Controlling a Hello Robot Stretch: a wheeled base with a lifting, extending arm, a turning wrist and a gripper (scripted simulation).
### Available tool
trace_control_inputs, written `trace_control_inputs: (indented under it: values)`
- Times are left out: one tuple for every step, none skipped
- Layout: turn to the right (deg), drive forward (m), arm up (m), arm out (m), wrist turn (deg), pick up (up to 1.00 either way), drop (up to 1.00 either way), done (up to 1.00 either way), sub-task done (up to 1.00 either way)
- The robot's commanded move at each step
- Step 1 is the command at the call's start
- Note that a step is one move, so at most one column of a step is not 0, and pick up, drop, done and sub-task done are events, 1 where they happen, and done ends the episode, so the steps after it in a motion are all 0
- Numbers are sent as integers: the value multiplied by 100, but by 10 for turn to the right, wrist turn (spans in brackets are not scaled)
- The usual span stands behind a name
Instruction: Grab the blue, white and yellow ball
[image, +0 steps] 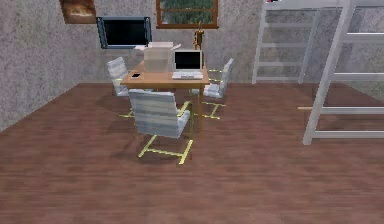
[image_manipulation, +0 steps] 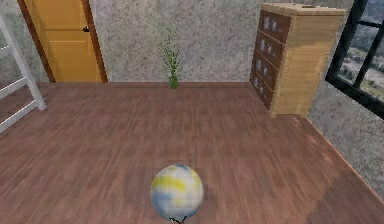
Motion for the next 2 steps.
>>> trace_control_inputs:
  values:
    - [0,0,10,0,0,0,0,0,0]
    - [0,0,0,0,0,0,0,100,0]
